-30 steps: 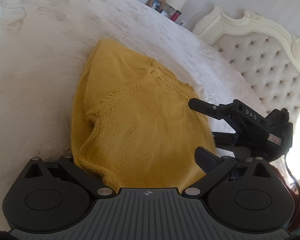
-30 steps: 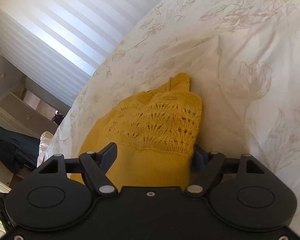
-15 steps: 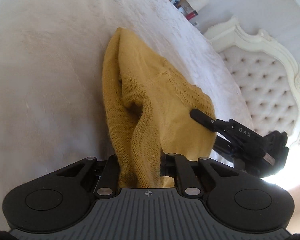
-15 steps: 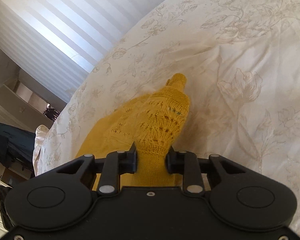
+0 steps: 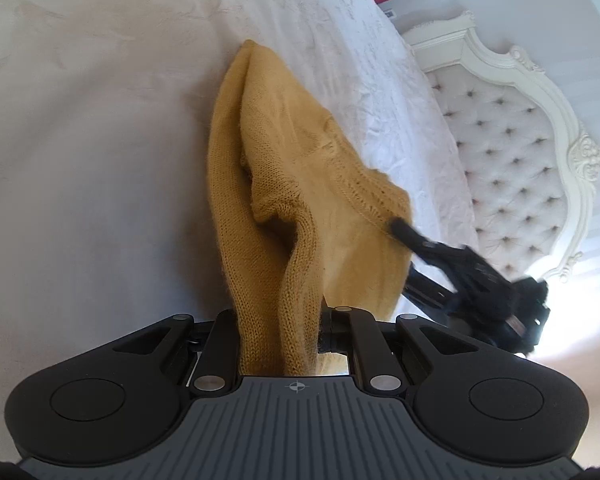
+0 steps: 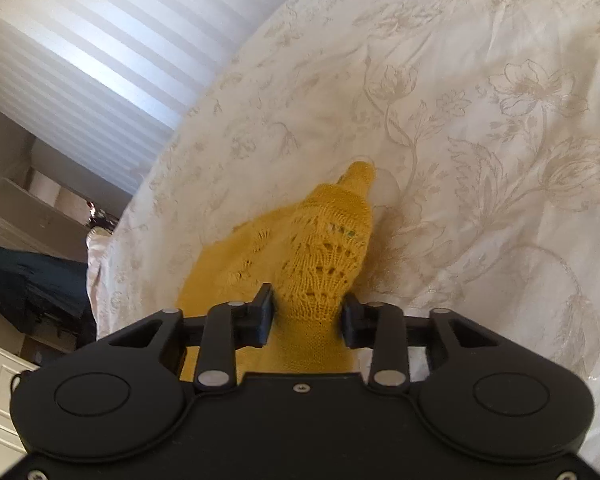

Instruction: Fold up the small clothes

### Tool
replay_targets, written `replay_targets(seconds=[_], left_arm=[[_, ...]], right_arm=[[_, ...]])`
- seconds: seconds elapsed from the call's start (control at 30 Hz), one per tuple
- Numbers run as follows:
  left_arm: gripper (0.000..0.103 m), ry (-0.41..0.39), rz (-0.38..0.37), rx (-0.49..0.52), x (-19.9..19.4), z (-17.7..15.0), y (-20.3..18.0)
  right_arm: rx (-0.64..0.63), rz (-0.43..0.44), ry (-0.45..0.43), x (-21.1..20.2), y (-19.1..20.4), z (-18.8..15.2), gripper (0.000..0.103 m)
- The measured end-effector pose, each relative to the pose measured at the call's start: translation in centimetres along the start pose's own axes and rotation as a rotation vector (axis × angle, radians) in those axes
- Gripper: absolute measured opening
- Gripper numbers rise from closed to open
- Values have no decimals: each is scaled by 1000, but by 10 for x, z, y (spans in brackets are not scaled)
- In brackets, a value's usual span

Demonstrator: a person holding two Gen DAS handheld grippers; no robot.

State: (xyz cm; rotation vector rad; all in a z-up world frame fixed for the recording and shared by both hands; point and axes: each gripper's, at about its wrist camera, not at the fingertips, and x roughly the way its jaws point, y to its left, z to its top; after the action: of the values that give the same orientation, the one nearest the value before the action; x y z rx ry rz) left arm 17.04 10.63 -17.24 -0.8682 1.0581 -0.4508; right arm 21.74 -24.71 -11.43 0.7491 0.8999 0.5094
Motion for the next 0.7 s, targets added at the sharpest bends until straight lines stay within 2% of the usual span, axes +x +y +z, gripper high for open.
replay_targets(seconds=[0.07, 0.23, 0.43, 0.5, 0.57, 0.63, 0.67, 0.7], left_arm=[[14, -12, -5, -9, 1, 2, 8], [14, -33, -10, -71, 7, 1, 24], [14, -52, -56, -168, 8, -5, 41], [14, -51, -61, -195, 8, -4, 41], [14, -47, -58, -193, 6, 0, 33], [15, -39, -78, -154, 1, 4, 25], [15, -35, -88, -139, -1, 5, 21], [15, -31, -87, -130, -4, 5, 20]], right_arm=[[30, 71, -9, -8, -7, -13, 72], [-89, 89, 18, -17, -5, -46, 77], [-210, 85, 58, -1, 9, -68, 80], [-170, 158, 100, 0, 12, -65, 79], [-91, 306, 165, -10, 17, -61, 75], [-32, 440, 187, -25, 24, -55, 75], [-24, 460, 178, -32, 28, -53, 76], [-21, 443, 161, -39, 30, -51, 78]])
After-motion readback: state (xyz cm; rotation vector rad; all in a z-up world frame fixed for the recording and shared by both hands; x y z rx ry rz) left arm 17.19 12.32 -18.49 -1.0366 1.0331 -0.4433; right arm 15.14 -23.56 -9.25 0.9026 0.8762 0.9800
